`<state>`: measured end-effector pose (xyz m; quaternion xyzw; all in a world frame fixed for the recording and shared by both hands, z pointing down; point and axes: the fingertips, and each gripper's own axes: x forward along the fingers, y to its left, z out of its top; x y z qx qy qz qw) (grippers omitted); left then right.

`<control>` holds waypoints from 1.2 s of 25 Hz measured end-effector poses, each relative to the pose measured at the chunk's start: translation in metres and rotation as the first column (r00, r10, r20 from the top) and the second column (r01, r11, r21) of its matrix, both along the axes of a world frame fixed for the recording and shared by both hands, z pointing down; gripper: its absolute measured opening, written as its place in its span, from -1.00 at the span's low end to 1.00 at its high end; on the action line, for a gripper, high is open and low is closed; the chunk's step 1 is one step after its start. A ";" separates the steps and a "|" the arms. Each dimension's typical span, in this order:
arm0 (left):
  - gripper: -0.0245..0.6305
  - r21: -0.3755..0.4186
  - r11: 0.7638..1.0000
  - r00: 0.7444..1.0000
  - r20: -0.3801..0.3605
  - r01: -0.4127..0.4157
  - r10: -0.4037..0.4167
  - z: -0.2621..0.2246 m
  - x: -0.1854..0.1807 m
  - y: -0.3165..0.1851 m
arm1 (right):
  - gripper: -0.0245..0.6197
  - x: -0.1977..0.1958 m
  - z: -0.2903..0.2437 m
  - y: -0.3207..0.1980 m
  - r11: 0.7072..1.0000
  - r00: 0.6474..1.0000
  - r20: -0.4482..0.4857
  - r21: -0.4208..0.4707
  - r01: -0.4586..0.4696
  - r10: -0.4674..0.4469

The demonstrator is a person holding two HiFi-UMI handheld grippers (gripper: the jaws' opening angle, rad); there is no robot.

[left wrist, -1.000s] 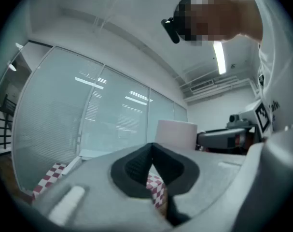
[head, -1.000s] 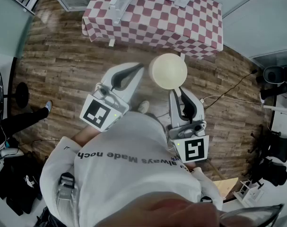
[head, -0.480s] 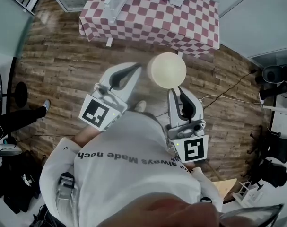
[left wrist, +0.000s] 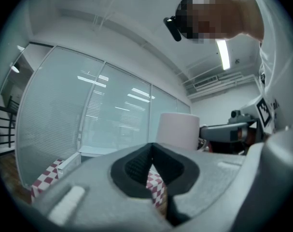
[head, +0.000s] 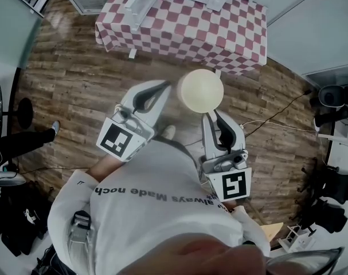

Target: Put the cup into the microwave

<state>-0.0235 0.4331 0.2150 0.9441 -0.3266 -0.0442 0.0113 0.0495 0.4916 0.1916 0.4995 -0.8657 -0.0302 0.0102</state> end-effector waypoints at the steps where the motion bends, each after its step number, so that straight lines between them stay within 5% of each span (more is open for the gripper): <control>1: -0.92 -0.001 1.000 1.000 0.000 0.001 -0.001 0.001 0.000 -0.004 | -0.80 -0.001 0.001 -0.005 1.000 1.000 -0.001 -0.001 0.002 -0.002; 30: -0.91 0.006 1.000 1.000 -0.016 -0.008 0.008 0.004 -0.086 -0.236 | -0.80 -0.089 0.002 -0.237 0.999 0.999 -0.026 0.018 0.034 -0.034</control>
